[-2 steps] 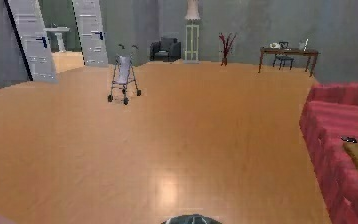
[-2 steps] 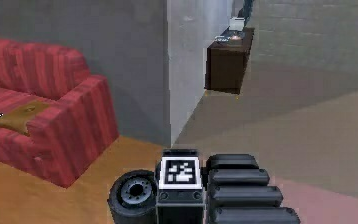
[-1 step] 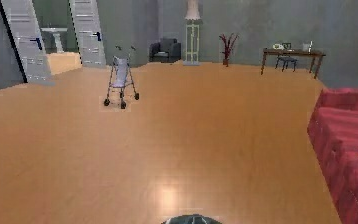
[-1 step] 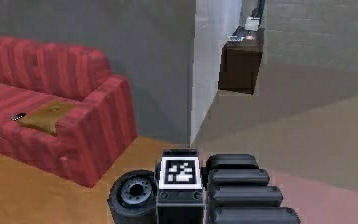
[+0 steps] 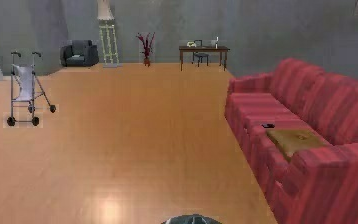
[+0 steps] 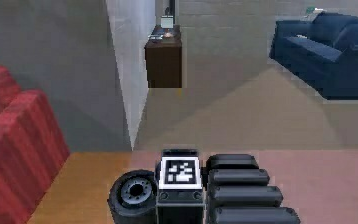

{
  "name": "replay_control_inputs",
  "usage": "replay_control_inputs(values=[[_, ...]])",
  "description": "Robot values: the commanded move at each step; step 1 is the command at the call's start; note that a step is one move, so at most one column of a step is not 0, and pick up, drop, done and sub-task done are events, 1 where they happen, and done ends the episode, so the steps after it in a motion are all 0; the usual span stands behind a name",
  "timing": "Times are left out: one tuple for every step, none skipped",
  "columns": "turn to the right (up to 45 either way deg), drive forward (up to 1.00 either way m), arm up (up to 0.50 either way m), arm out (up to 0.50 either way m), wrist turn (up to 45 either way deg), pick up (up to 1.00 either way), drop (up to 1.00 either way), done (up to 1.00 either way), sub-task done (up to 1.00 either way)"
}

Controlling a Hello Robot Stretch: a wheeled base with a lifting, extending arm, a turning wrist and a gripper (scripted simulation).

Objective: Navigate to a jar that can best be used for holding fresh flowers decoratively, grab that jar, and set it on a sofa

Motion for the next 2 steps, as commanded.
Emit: replay_control_inputs(values=[[0.0, 1.0, 0.0, 0.0, 0.0, 0.0, 0.0, 0.0, 0.0], [3.0, 0.0, 0.0, 0.0, 0.0, 0.0, 0.0, 0.0, 0.0]])
